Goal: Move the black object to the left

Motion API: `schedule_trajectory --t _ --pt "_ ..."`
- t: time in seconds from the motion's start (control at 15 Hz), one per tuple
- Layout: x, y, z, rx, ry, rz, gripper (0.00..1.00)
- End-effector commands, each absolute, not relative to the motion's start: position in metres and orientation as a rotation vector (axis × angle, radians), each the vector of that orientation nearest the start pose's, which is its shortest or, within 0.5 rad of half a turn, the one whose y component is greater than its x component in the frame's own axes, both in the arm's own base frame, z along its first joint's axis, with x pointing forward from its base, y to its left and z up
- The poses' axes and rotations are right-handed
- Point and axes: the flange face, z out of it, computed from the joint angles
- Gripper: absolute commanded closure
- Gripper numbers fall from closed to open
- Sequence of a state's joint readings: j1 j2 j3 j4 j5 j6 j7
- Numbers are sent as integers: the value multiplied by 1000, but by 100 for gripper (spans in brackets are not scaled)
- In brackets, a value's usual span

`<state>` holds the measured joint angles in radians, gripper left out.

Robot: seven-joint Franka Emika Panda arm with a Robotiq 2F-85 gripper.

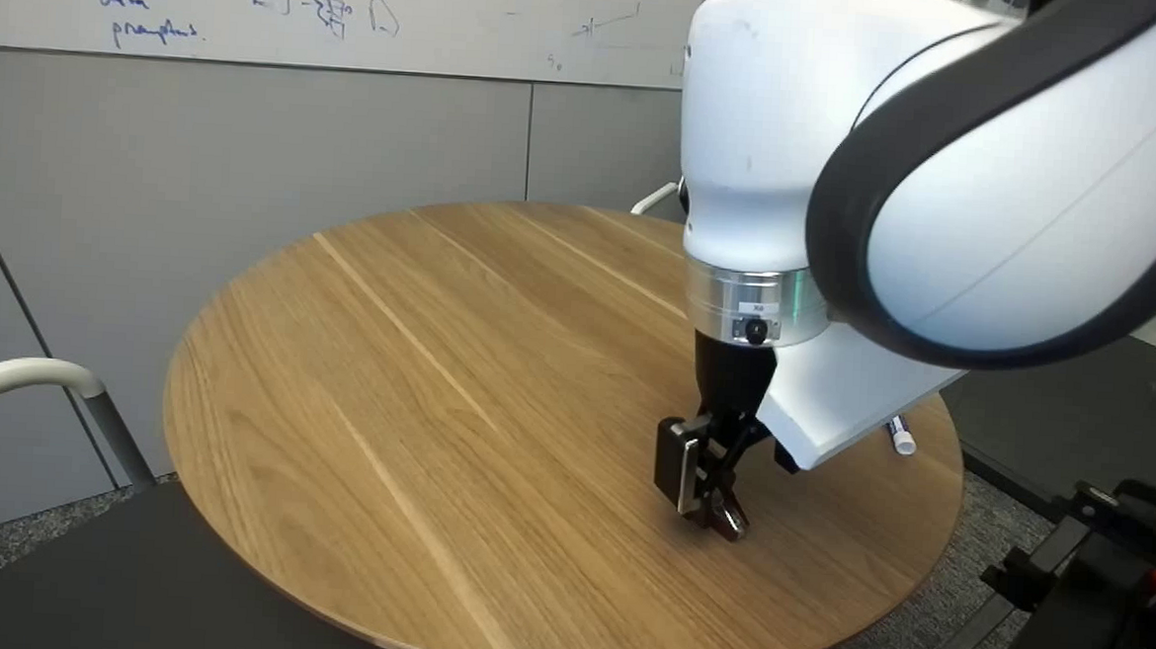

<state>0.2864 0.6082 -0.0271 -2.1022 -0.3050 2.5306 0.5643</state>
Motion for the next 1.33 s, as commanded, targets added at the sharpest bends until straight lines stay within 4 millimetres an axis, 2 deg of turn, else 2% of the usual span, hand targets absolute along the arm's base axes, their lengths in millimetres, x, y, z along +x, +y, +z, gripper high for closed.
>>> schedule_trajectory --t 0.0,0.07,0.13,0.27,0.53,0.73,0.87,0.93,1.07,1.27 --pt "549 147 90 -3381 109 143 0" --pt "551 147 86 -3386 116 144 1" --pt "553 147 82 -3389 122 146 26" --pt "557 146 78 -3392 129 146 30" --pt "556 150 90 -3373 134 157 62" --pt "550 154 109 -3365 138 153 82" --pt "551 171 126 -3346 148 112 96" --pt "553 183 133 -3329 156 86 93" --pt "555 217 146 -3280 166 60 93" --pt "560 279 151 -3186 217 44 93"
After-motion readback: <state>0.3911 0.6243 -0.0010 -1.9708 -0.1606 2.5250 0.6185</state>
